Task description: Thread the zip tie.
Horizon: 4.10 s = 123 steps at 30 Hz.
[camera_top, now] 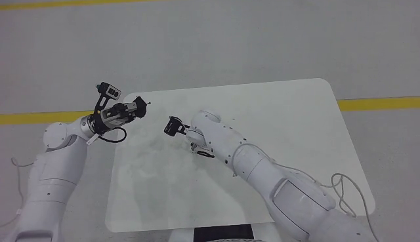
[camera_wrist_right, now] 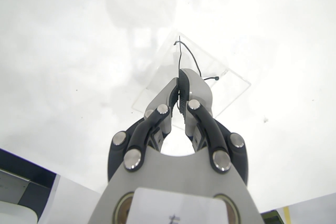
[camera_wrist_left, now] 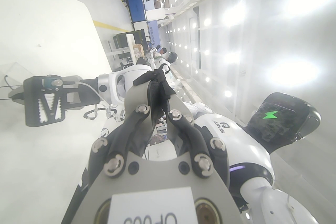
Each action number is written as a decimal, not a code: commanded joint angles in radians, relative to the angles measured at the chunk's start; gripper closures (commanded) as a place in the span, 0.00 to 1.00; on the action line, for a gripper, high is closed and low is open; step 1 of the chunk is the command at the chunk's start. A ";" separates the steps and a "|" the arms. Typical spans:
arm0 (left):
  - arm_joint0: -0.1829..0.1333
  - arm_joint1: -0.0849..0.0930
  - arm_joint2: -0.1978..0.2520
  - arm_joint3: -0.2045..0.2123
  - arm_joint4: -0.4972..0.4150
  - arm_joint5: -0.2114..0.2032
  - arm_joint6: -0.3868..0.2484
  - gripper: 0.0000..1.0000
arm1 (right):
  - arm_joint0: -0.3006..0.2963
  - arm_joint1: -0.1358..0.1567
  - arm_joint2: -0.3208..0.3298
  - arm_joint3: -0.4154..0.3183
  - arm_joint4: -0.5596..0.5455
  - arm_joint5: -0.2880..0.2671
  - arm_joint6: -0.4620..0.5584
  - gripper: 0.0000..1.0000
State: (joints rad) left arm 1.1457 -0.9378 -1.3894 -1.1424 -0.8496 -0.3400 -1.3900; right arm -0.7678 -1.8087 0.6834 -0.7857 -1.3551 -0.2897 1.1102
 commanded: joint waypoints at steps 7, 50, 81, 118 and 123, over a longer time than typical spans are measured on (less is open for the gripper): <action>0.000 0.000 0.000 0.000 0.000 0.000 0.000 1.00 | -0.049 0.033 0.048 -0.112 -0.003 -0.030 0.048 1.00; 0.000 0.000 0.000 0.000 0.000 0.000 0.000 1.00 | -0.131 0.141 0.113 -0.282 0.173 -0.049 -0.042 1.00; 0.000 0.000 0.000 0.000 0.000 0.000 0.000 1.00 | -0.132 0.156 0.117 -0.351 0.167 -0.028 -0.079 1.00; 0.000 0.000 0.000 0.000 0.000 0.000 0.000 1.00 | -0.210 0.229 0.198 -0.360 0.368 -0.050 -0.240 1.00; 0.000 0.000 0.000 0.000 0.000 0.000 0.000 1.00 | -0.241 0.240 0.238 -0.377 0.395 -0.041 -0.308 1.00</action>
State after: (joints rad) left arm 1.1457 -0.9378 -1.3894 -1.1424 -0.8496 -0.3400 -1.3900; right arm -1.0042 -1.5722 0.9081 -1.1579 -0.9662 -0.3277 0.8099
